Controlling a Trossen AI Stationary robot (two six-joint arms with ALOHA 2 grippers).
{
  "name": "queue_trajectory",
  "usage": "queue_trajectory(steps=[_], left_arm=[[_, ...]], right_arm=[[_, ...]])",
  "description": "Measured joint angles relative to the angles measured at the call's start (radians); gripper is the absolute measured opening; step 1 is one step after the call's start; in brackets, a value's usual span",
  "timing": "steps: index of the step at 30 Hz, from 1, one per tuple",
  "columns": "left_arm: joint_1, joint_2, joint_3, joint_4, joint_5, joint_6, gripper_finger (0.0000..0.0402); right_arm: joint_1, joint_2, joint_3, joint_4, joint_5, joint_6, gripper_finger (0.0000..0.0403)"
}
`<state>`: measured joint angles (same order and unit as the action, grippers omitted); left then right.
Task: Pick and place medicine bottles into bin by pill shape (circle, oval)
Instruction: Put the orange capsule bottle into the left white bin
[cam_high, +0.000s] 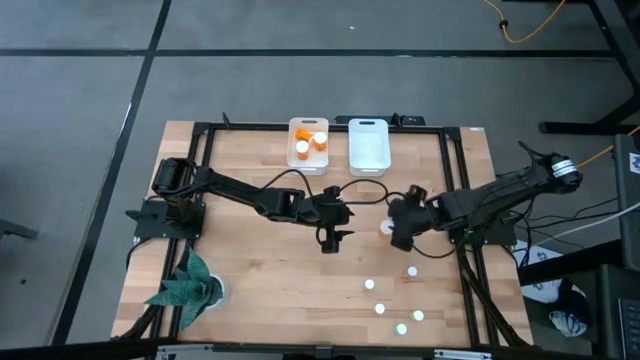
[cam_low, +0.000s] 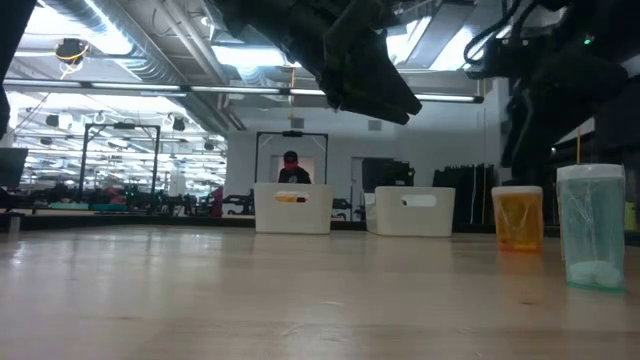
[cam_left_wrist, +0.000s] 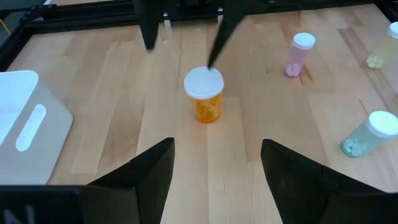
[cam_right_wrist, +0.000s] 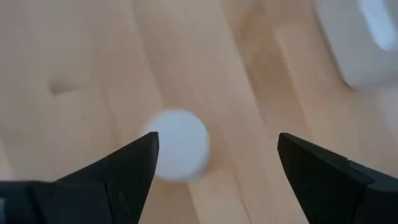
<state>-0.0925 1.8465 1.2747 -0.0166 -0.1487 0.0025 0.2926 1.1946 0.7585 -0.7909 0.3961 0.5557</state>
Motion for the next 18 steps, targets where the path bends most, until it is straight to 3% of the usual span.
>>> queue_trajectory(steps=[4, 8, 12, 18], left_arm=[[0.0, 0.0, 0.0, 0.0, 0.0, 0.0, 0.0231], [0.0, 0.0, 0.0, 0.0, 0.0, 0.0, 0.0231], [0.0, 0.0, 0.0, 0.0, 0.0, -0.001, 0.0231], [0.0, 0.0, 0.0, 0.001, 0.0, -0.002, 0.0231]], right_arm=[[0.048, 0.0, 0.063, -0.216, 0.055, 0.151, 0.033], [0.082, -0.001, 0.064, -0.352, 0.007, 0.304, 0.033], [0.096, 0.0, -0.012, -0.312, -0.007, 0.378, 0.033], [0.096, 0.0, -0.135, -0.095, -0.006, 0.375, 0.033]])
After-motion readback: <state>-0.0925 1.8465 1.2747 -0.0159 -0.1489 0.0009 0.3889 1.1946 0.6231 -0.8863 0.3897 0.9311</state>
